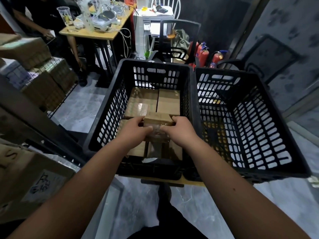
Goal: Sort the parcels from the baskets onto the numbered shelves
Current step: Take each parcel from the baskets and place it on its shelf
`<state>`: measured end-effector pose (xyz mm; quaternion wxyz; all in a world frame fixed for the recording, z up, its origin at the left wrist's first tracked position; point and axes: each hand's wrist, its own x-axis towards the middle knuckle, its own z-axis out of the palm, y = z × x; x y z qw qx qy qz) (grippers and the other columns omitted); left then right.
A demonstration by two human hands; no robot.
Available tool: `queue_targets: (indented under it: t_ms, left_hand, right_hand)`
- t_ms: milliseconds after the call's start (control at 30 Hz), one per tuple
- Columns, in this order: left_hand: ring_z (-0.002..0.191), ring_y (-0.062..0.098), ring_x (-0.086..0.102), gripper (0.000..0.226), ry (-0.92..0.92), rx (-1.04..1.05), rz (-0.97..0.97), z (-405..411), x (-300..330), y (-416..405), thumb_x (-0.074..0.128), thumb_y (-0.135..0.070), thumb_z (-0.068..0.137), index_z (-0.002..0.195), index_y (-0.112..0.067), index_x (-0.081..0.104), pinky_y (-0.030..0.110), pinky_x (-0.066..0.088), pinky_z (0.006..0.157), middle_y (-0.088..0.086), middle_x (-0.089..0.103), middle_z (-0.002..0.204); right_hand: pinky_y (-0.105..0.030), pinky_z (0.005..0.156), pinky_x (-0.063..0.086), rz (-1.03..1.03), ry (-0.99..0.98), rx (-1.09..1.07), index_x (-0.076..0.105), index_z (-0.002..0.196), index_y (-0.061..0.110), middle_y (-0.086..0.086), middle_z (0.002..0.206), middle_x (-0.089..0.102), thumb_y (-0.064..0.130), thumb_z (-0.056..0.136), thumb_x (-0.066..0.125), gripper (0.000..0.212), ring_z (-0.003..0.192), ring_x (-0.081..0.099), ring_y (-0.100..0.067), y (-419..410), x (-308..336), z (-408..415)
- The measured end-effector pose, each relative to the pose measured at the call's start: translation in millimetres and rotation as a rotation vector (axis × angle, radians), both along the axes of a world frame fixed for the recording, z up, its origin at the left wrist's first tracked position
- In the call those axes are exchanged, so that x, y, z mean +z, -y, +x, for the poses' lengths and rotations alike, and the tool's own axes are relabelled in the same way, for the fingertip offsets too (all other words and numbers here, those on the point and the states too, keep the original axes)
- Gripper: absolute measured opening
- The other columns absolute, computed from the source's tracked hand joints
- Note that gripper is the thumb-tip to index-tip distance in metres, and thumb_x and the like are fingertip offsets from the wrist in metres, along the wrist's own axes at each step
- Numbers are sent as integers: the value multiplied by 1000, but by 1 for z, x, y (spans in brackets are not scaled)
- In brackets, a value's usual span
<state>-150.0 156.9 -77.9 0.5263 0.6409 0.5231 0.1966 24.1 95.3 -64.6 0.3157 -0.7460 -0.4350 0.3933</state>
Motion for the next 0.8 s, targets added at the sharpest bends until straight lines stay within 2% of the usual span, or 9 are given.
queue_targets:
  t_ms: [100, 200, 300, 367, 433, 533, 633, 733, 800]
  left_hand:
    - [91, 11, 68, 16, 2, 11, 0, 2, 8, -1, 68, -23, 101, 116, -24, 69, 18, 46, 61, -5, 73, 105]
    - [89, 17, 69, 15, -64, -11, -23, 4, 14, -4, 66, -33, 102, 114, -24, 69, 26, 49, 63, -4, 73, 102]
    - [92, 22, 69, 25, -111, -28, -123, 7, 12, -11, 61, -39, 103, 117, -20, 70, 32, 51, 68, 2, 73, 107]
    - [85, 21, 66, 33, -121, -13, -160, 9, 10, -16, 58, -44, 104, 117, -17, 69, 33, 49, 68, 4, 72, 107]
    - [81, 21, 66, 37, -112, 19, -164, 11, 9, -20, 57, -47, 105, 111, -13, 69, 35, 51, 70, 5, 71, 101]
    - [94, 28, 70, 35, -104, 31, -125, 10, 5, -22, 57, -46, 105, 106, -14, 72, 43, 56, 84, 7, 73, 101]
    - [104, 26, 70, 33, -112, -14, -73, 3, 0, -18, 56, -48, 104, 113, -22, 74, 46, 55, 93, 3, 75, 106]
    - [103, 24, 70, 33, -171, -30, -46, -5, -1, -18, 53, -50, 105, 112, -24, 73, 42, 54, 89, 2, 75, 107]
    - [103, 23, 70, 31, -182, -29, -55, -4, 1, -20, 52, -51, 106, 107, -26, 72, 41, 55, 86, 2, 74, 109]
  right_hand:
    - [-33, 72, 62, 30, 28, -37, 76, 101, 17, 1, 92, 75, 30, 96, 73, 14, 83, 72, -15, -1, 2, 4]
    - [-32, 67, 61, 13, 71, -66, 77, 102, 15, 0, 91, 75, 35, 98, 70, 21, 80, 72, -15, -8, 2, 6]
    - [-27, 52, 43, -24, 178, -68, 71, 92, 12, -2, 84, 68, 41, 101, 65, 31, 71, 65, -15, -18, -2, 5]
    - [-28, 52, 37, -40, 190, -84, 67, 90, 10, -2, 81, 63, 44, 102, 62, 37, 69, 60, -17, -26, -5, 4]
    - [-28, 56, 42, -57, 121, -63, 69, 97, 12, -2, 87, 67, 45, 99, 64, 33, 75, 65, -19, -31, -6, 4]
    - [-27, 63, 53, -49, -75, 8, 73, 109, 21, 2, 97, 74, 31, 88, 81, 25, 87, 72, -16, -28, -4, 7]
    - [-38, 84, 62, -58, -191, 45, 69, 121, 21, 2, 108, 75, 21, 81, 87, 44, 98, 73, -19, -25, -11, 12]
    - [-45, 94, 60, -99, -199, 152, 60, 133, 26, 3, 121, 71, 25, 66, 92, 75, 110, 69, -20, -27, -12, 14]
    - [-46, 99, 57, -98, -143, 199, 54, 138, 30, 5, 126, 68, 19, 63, 92, 86, 117, 66, -20, -32, -15, 12]
